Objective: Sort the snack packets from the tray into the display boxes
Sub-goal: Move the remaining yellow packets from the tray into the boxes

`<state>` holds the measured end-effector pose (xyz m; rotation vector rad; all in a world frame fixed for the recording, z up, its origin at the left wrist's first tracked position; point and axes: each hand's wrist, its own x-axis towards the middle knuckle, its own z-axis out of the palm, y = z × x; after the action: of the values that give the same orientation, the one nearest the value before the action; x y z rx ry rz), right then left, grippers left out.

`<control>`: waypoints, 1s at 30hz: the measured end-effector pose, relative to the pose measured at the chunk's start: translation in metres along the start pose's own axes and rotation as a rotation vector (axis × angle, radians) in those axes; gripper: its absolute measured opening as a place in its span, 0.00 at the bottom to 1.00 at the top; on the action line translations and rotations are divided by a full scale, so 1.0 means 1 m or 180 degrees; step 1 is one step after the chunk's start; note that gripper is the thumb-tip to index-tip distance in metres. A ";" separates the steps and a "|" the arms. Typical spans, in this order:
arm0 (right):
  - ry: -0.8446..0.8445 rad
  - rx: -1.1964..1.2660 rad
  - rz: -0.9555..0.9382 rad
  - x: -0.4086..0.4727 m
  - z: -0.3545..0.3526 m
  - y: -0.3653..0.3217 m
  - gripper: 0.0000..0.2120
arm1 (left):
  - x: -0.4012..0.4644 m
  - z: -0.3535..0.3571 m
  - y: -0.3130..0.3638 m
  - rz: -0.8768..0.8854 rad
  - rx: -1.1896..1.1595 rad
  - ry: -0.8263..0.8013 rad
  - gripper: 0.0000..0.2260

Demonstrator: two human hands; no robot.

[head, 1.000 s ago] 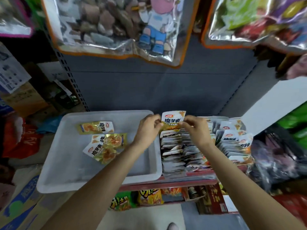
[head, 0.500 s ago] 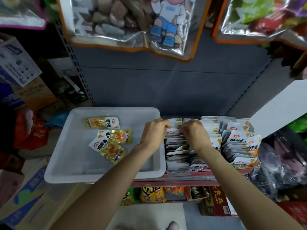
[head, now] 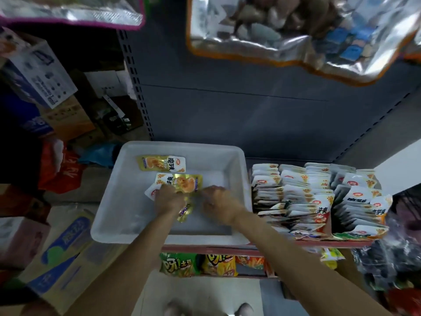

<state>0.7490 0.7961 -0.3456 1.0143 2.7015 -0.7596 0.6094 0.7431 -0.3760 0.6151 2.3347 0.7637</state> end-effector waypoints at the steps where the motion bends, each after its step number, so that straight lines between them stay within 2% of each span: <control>1: -0.0181 0.0051 0.0061 0.010 0.012 -0.006 0.18 | 0.004 -0.006 -0.008 -0.0262 -0.0097 0.0021 0.15; 3: -0.0393 0.0239 0.0276 0.025 0.032 -0.017 0.17 | 0.009 -0.017 -0.021 -0.0622 -0.0504 0.0068 0.18; 5: -0.0530 0.0616 0.0478 0.033 0.043 -0.027 0.20 | 0.012 -0.023 -0.029 -0.0857 -0.0892 -0.0019 0.16; 9: -0.0879 0.0775 0.0404 0.042 0.056 -0.039 0.23 | 0.024 -0.026 -0.041 -0.1222 -0.1824 -0.0319 0.11; 13: -0.1131 0.0540 0.0434 0.041 0.051 -0.040 0.18 | 0.024 -0.029 -0.043 -0.1227 -0.1720 -0.0253 0.01; 15: -0.1167 0.0454 0.0353 0.037 0.041 -0.040 0.17 | 0.023 -0.029 -0.043 -0.1085 -0.1610 -0.0189 0.07; 17: -0.0920 0.0564 0.0290 0.030 0.029 -0.042 0.16 | 0.023 -0.028 -0.040 -0.0768 -0.1266 -0.0131 0.05; 21: 0.0162 0.1179 0.0523 0.010 0.006 -0.036 0.19 | 0.008 -0.032 -0.021 0.0329 -0.0539 0.0001 0.07; 24: 0.0889 0.1929 0.0591 -0.001 -0.007 -0.021 0.17 | -0.013 -0.031 0.007 0.1101 -0.0718 -0.0092 0.05; 28: 0.1724 0.2328 0.0478 -0.020 -0.037 0.009 0.08 | -0.036 -0.019 0.050 0.1766 -0.1214 -0.0179 0.03; 30: 0.2028 0.2429 0.0368 -0.033 -0.055 0.024 0.13 | -0.046 -0.012 0.069 0.2010 -0.1355 -0.0275 0.04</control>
<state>0.7909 0.8205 -0.2978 1.8101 2.8107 -1.7760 0.6505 0.7619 -0.3056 1.1713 1.8064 1.4308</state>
